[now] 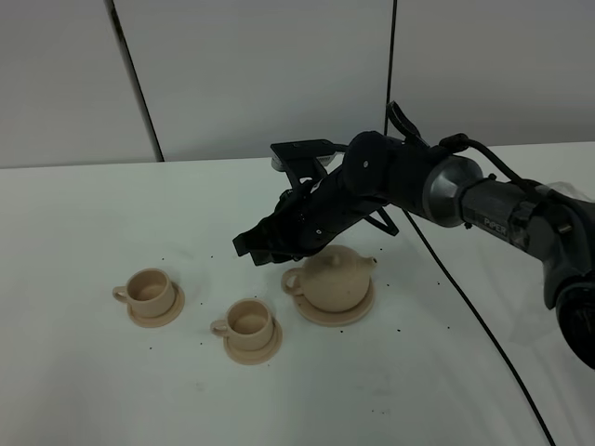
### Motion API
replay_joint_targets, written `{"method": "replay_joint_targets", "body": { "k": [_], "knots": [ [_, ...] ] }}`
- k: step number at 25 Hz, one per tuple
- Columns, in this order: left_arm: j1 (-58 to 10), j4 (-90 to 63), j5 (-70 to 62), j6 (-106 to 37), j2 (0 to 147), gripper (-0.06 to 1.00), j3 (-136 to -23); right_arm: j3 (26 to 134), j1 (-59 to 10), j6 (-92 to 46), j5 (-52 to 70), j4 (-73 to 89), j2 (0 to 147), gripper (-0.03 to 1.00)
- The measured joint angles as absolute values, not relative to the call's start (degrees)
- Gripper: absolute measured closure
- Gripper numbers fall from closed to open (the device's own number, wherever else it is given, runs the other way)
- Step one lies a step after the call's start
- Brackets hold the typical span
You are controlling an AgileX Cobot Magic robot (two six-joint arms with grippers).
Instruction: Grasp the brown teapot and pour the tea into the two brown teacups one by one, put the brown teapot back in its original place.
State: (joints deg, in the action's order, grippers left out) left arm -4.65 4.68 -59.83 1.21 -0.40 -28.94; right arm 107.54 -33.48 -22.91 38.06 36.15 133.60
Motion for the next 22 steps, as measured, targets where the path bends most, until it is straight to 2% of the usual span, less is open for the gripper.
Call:
{"method": "replay_joint_targets", "body": {
  "k": [15,22],
  "knots": [
    [-4.6,4.7,-59.8,1.2,-0.4,0.66,-28.9,107.7,-33.6,-19.8,39.3,32.0,133.7,0.72],
    [-4.6,4.7,-59.8,1.3,-0.4,0.66,-28.9,108.8,-36.1,-19.5,39.6,26.9,133.7,0.72]
  ]
}}
